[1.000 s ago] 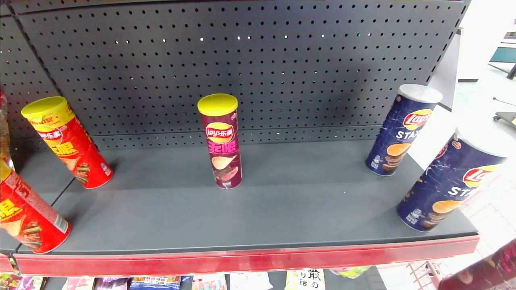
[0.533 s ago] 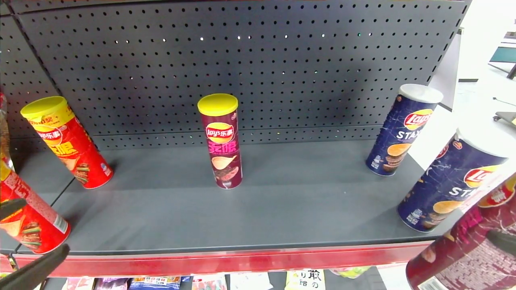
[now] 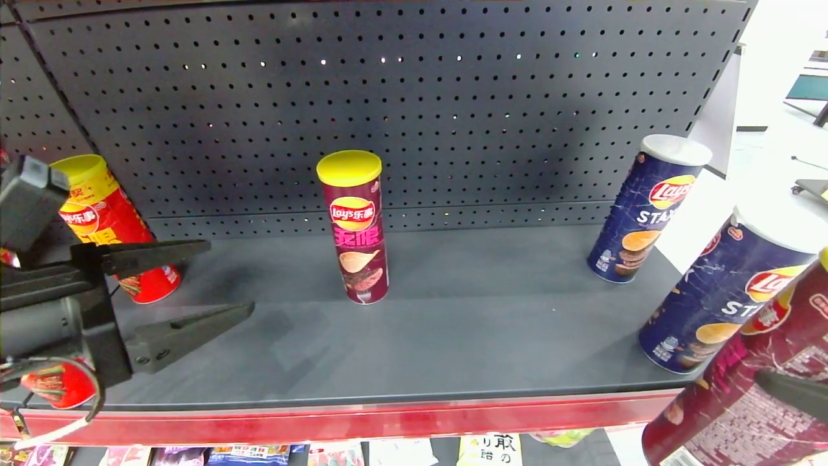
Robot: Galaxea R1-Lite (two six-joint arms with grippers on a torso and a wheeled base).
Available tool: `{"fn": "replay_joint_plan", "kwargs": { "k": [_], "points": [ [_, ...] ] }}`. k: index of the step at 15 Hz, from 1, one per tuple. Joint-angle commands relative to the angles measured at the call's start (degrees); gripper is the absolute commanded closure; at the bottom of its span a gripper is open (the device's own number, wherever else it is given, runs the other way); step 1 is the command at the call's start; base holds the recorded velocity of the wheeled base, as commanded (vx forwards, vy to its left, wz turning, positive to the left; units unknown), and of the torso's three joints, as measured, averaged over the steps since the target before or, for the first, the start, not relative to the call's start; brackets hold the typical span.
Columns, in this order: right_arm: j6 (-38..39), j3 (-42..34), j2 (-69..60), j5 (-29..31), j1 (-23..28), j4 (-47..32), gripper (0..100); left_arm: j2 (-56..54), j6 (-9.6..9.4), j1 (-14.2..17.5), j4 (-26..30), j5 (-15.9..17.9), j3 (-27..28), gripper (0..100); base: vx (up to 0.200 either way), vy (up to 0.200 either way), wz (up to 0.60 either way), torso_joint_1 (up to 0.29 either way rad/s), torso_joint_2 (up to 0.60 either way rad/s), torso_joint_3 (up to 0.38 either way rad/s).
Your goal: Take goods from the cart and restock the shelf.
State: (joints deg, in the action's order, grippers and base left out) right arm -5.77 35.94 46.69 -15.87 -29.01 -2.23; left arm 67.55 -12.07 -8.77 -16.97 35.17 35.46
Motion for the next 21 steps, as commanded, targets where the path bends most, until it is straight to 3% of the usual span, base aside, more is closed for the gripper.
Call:
{"fn": "replay_joint_plan", "kwargs": {
  "k": [1,7,10,14,21],
  "points": [
    [0.14,0.01,-0.02,0.05,0.01,0.03,100,9.53,-0.76,-0.02,-2.81,1.74,2.68,0,0.0,0.0,0.0,0.0,0.0,0.0],
    [0.14,-0.08,-0.28,0.23,0.27,0.03,100,21.31,-3.14,-1.08,-6.41,5.26,10.94,0,0.0,0.0,0.0,0.0,0.0,0.0],
    [0.14,-0.08,-0.64,0.32,0.36,0.03,100,25.7,-3.14,-3.54,-6.41,6.67,15.6,0,0.0,0.0,0.0,0.0,0.0,0.0],
    [0.14,-0.08,-0.99,0.4,0.36,-0.23,100,31.59,-3.14,-3.89,-6.41,6.75,23.25,0,0.0,0.0,0.0,0.0,0.0,0.0],
    [0.14,-0.17,-1.16,0.49,0.45,-0.41,100,35.81,-2.96,-6.62,-6.32,7.02,27.99,0,0.0,0.0,0.0,0.0,0.0,0.0]
  ]
}}
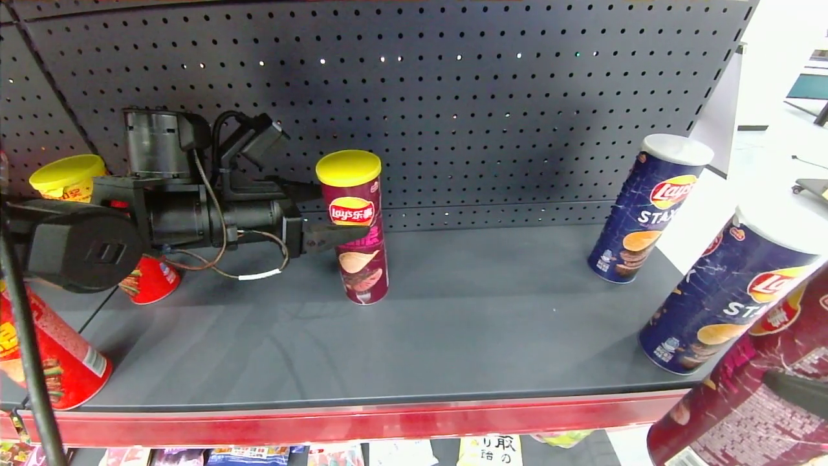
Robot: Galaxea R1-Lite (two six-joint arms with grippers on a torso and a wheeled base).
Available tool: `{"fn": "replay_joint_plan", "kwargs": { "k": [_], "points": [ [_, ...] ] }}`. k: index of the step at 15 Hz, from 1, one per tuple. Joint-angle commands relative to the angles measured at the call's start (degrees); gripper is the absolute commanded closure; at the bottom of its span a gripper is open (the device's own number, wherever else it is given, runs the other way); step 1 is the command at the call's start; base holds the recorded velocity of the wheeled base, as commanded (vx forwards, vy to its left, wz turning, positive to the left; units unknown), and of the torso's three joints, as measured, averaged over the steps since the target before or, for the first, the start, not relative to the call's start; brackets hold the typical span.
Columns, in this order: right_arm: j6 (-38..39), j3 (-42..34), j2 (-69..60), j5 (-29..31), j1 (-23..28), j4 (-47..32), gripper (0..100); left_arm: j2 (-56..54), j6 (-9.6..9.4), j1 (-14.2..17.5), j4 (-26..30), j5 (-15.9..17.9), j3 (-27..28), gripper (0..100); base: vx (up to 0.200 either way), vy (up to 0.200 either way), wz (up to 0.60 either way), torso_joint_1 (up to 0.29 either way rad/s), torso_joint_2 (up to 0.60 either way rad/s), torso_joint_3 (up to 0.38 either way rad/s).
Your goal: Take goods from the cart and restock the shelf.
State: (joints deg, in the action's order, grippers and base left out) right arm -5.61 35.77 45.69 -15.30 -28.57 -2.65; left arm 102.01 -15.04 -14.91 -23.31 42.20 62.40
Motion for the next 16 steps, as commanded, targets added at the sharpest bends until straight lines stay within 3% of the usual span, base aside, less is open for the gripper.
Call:
{"fn": "replay_joint_plan", "kwargs": {
  "k": [1,8,9,16],
  "points": [
    [-0.02,0.09,-0.16,0.01,0.01,0.01,100,2.4,0.01,-0.56,0.02,-0.02,2.28,0,0.0,0.0,0.0,0.0,0.0,0.0],
    [0.33,0.0,-0.08,0.09,0.89,0.01,100,5.83,0.45,-2.23,-0.07,0.07,4.22,0,0.0,0.0,0.0,0.0,0.0,0.0],
    [0.33,0.0,0.01,0.09,0.89,0.01,100,6.09,0.54,-2.23,-0.07,0.16,4.66,100,0.0,0.0,0.0,0.0,0.0,0.0],
    [0.33,0.09,0.45,0.01,1.15,0.18,100,1.96,1.42,-4.34,0.11,0.51,1.14,100,0.0,0.0,0.0,0.0,0.0,0.0]
  ]
}}
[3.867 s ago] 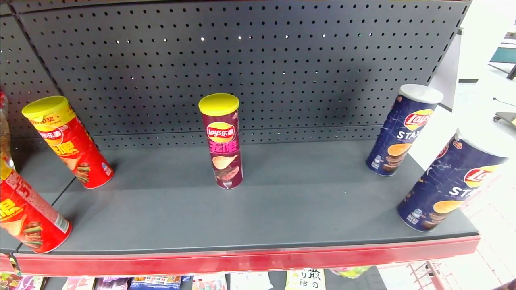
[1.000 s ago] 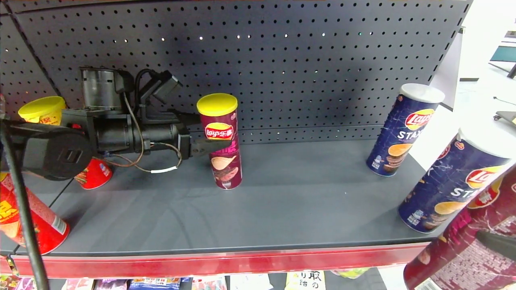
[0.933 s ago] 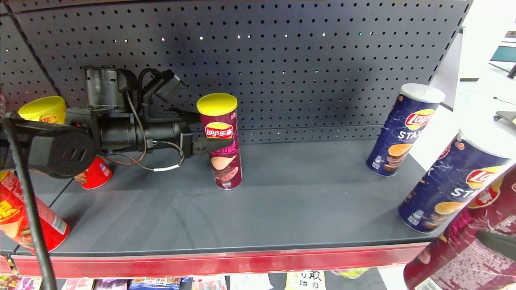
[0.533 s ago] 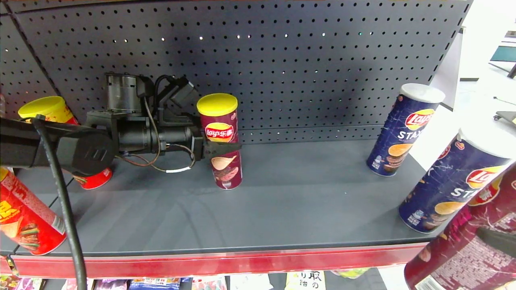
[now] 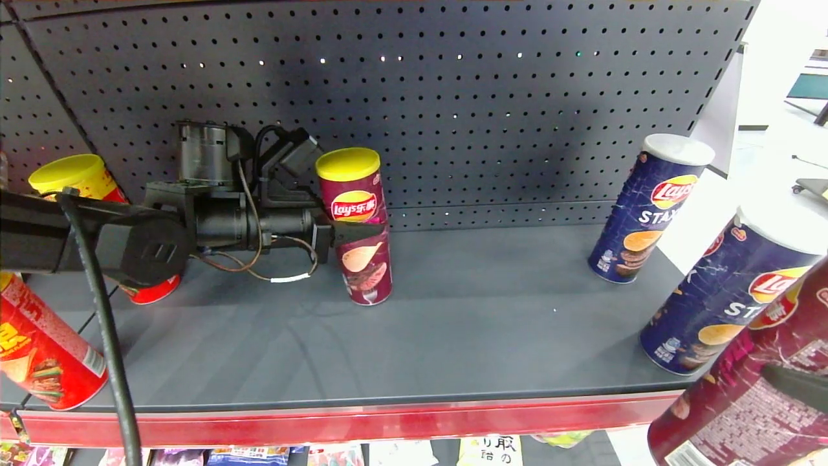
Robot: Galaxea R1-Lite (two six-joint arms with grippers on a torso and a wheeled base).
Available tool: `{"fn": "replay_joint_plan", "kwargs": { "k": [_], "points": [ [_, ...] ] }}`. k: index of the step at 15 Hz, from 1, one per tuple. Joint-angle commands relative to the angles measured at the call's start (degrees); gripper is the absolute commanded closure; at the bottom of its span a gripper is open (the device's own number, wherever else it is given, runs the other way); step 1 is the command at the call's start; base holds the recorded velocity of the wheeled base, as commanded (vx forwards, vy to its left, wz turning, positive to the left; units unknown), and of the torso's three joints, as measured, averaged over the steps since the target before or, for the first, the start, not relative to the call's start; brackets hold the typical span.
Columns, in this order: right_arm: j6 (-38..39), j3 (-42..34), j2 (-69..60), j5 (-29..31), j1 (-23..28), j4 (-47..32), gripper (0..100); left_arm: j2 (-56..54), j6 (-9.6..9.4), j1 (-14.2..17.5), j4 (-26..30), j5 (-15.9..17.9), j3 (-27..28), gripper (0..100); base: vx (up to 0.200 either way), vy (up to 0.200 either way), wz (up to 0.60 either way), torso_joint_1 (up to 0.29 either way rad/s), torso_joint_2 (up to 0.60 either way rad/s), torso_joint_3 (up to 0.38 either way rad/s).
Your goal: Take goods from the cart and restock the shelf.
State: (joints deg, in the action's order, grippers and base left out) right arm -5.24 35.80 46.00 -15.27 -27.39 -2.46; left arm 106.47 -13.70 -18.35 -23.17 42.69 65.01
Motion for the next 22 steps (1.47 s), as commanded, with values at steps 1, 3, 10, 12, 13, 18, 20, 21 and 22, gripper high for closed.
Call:
{"fn": "replay_joint_plan", "kwargs": {
  "k": [1,3,10,12,13,18,20,21,22],
  "points": [
    [-0.03,0.06,0.24,-0.02,-0.03,0.09,100,-4.52,1.13,-1.96,-0.03,0.02,-3.31,100,0.0,0.0,0.0,0.0,0.0,0.0],
    [-0.03,0.06,0.24,-0.11,-0.03,0.09,100,-8.3,3.24,-5.38,-0.2,-0.59,-7.09,100,0.0,0.0,0.0,0.0,0.0,0.0],
    [-0.03,0.14,0.32,-0.11,-0.03,0.18,100,-12.69,2.89,-10.57,-6.09,-2.17,-19.49,100,0.0,0.0,0.0,0.0,0.0,0.0],
    [-0.03,0.06,0.32,-0.19,-0.03,0.18,100,-13.48,2.98,-11.36,-6.09,-2.35,-20.63,100,0.0,0.0,0.0,0.0,0.0,0.0],
    [-0.03,0.06,0.32,-0.19,-0.03,0.18,100,-14.01,2.98,-11.36,-6.09,-2.53,-20.98,100,0.0,0.0,0.0,0.0,0.0,0.0],
    [-0.03,0.23,0.59,-0.19,-0.03,0.18,100,-15.86,2.89,-11.89,-6.18,-3.14,-23.7,100,0.0,0.0,0.0,0.0,0.0,0.0],
    [-0.03,0.23,0.59,-0.19,-0.03,0.18,100,-16.3,2.8,-12.33,-6.18,-3.58,-24.85,100,0.0,0.0,0.0,0.0,0.0,0.0],
    [-0.03,0.32,0.59,-0.19,-0.03,0.18,100,-16.21,2.8,-12.33,-6.18,-3.76,-25.11,100,0.0,0.0,0.0,0.0,0.0,0.0],
    [-0.03,0.41,0.67,-0.19,-0.03,0.18,100,-16.21,2.8,-12.33,-6.18,-3.76,-25.2,100,0.0,0.0,0.0,0.0,0.0,0.0]
  ]
}}
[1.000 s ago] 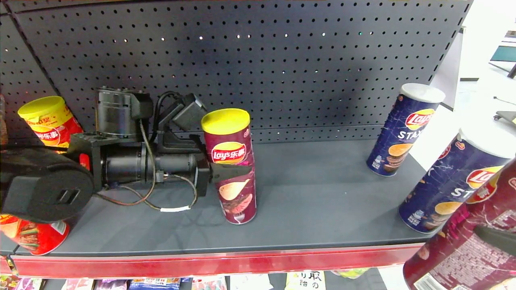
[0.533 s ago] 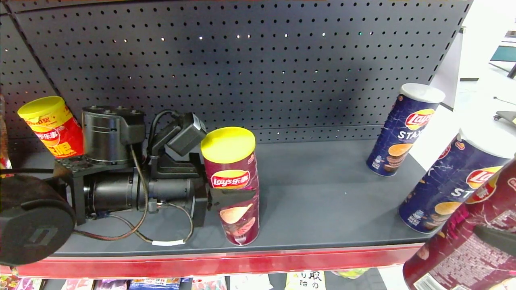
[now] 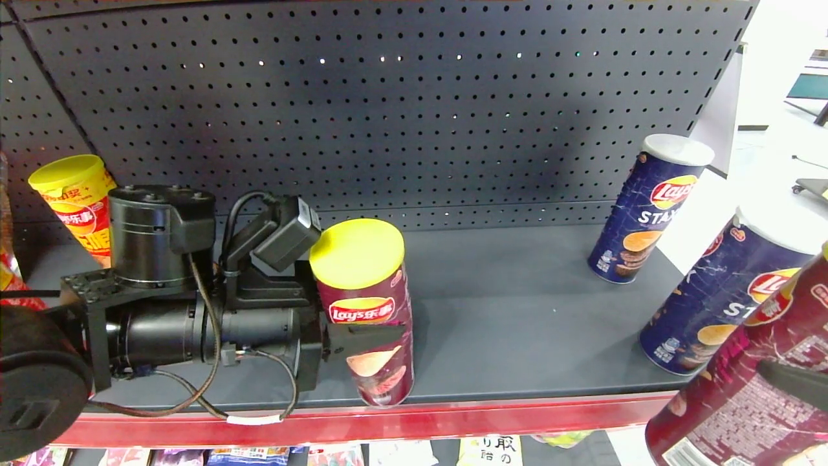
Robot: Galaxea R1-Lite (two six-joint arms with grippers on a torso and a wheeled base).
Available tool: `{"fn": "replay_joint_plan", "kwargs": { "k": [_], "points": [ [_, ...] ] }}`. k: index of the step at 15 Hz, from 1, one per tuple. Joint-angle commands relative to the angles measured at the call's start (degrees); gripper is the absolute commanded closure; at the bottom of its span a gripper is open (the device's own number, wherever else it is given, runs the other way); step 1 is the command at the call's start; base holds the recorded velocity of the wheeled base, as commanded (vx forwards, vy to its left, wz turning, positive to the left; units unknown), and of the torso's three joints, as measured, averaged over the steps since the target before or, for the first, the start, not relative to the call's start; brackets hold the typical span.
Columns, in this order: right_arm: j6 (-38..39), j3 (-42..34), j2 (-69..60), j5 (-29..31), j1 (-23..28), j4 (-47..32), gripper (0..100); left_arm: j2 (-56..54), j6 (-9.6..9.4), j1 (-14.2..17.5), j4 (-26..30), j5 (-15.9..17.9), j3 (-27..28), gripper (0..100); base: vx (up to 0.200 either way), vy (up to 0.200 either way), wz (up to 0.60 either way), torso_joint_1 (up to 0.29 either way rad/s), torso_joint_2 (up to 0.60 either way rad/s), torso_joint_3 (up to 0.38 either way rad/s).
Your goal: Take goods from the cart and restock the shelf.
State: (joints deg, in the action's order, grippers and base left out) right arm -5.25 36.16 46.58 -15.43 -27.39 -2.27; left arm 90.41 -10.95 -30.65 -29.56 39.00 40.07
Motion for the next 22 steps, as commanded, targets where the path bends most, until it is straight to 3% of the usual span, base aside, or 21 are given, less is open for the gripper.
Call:
{"fn": "replay_joint_plan", "kwargs": {
  "k": [1,2,5,12,15,22],
  "points": [
    [-0.02,0.05,0.09,-0.04,-0.03,-0.02,100,-0.14,-0.04,-0.11,0.21,-0.15,-0.26,100,0.0,0.0,0.0,0.0,0.0,0.0],
    [-0.02,0.05,0.09,-0.04,-0.03,-0.02,100,-0.14,-0.04,-0.03,0.21,-0.59,-0.17,0,0.0,0.0,0.0,0.0,0.0,0.0],
    [-0.11,0.41,0.7,-0.12,-0.12,-0.02,100,-1.02,0.05,0.06,0.21,-1.64,-0.43,0,0.0,0.0,0.0,0.0,0.0,0.0],
    [-0.46,8.32,11.34,-0.56,-2.14,1.3,100,-10.69,0.58,3.14,0.29,-2.35,-9.57,0,0.0,0.0,0.0,0.0,0.0,0.0],
    [-0.63,12.18,18.2,-0.12,-5.13,5.7,100,-19.13,4.18,4.28,0.56,-2.61,-15.11,0,0.0,0.0,0.0,0.0,0.0,0.0],
    [-2.66,19.74,26.37,0.49,-9.79,6.13,100,-26.68,5.76,4.37,0.65,-6.3,-21.09,0,0.0,0.0,0.0,0.0,0.0,0.0]
  ]
}}
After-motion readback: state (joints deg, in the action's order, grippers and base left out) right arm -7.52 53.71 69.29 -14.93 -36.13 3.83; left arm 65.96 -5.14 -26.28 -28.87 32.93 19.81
